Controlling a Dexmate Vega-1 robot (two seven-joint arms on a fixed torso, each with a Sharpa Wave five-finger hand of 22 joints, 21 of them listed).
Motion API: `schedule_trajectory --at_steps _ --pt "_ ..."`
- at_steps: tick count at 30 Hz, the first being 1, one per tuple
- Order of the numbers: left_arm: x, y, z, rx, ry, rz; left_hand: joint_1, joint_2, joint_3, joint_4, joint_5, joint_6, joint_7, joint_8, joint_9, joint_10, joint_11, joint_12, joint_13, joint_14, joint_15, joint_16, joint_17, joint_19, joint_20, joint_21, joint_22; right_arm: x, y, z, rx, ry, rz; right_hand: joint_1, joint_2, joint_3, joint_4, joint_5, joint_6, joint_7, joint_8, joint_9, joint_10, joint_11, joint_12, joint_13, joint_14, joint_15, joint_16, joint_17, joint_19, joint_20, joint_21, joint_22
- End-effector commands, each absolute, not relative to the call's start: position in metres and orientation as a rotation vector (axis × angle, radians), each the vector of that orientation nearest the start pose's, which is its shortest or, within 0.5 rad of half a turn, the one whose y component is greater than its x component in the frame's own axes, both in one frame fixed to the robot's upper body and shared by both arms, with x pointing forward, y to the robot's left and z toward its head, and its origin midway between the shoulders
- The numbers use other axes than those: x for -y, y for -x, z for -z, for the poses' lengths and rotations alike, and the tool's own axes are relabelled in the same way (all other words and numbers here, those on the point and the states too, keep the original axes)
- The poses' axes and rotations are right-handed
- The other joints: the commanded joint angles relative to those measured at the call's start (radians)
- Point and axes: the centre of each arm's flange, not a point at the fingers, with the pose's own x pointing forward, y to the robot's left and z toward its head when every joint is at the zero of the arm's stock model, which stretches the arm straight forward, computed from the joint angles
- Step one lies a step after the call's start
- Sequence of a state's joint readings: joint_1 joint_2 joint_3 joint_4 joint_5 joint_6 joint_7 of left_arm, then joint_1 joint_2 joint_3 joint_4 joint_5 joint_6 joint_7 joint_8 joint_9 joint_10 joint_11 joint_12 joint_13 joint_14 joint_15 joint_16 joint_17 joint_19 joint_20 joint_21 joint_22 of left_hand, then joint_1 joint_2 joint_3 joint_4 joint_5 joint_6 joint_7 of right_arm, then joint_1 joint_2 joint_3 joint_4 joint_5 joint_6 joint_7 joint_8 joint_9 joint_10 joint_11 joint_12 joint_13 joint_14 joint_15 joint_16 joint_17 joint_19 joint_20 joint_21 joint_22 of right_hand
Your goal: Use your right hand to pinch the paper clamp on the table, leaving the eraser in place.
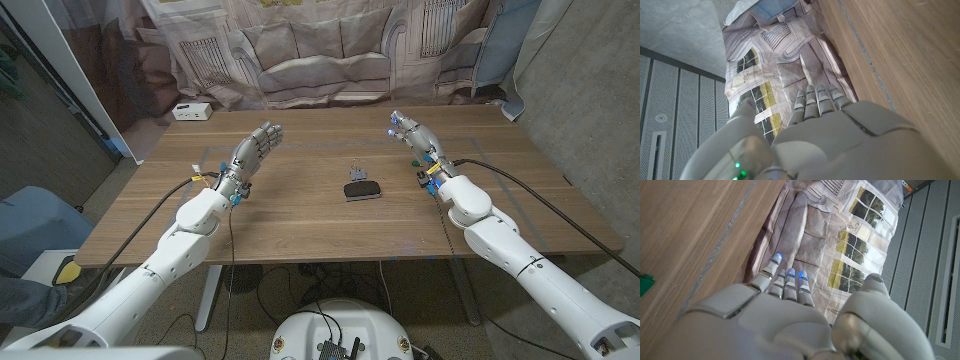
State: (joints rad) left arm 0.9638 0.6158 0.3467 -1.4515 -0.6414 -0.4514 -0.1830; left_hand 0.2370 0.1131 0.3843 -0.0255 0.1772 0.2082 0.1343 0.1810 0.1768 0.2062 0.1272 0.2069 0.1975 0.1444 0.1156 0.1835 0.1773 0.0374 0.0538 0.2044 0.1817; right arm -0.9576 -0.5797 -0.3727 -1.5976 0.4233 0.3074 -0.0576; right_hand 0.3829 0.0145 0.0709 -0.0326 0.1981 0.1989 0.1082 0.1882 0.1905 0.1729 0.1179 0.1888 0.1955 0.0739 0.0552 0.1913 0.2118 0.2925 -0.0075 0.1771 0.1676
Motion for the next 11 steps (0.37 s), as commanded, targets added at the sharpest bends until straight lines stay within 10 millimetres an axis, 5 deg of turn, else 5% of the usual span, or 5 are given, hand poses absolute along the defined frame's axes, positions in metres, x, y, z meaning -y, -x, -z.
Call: schedule_trajectory --at_steps 1,11 --pt "-0.285 -0.6046 0.0199 0.728 -0.101 0.402 0.003 -0.004 0.003 -0.005 0.003 -0.008 0.004 0.001 0.002 -0.01 0.001 -0.003 0.002 -0.009 0.0 -0.002 0.002 0.01 0.001 0.004 0.001 0.2497 -0.599 0.0104 0.766 0.091 -0.298 -0.015 -0.004 -0.011 0.0 0.002 -0.013 0.002 -0.003 0.001 -0.014 0.006 -0.004 -0.001 -0.014 0.003 -0.002 0.003 -0.017 -0.003 0.003 0.002" --pt "-0.2856 -0.6077 0.0219 0.729 -0.096 0.41 0.0 -0.007 0.003 -0.008 0.002 -0.011 0.005 0.002 0.002 -0.011 0.001 -0.002 0.002 -0.01 0.001 -0.001 0.002 0.026 0.006 0.009 0.001 0.2511 -0.5973 0.0141 0.759 0.085 -0.278 -0.023 -0.008 -0.015 0.002 0.004 -0.015 0.004 -0.002 0.001 -0.015 0.009 -0.002 -0.001 -0.018 0.007 -0.001 0.003 -0.026 0.004 0.002 0.002"
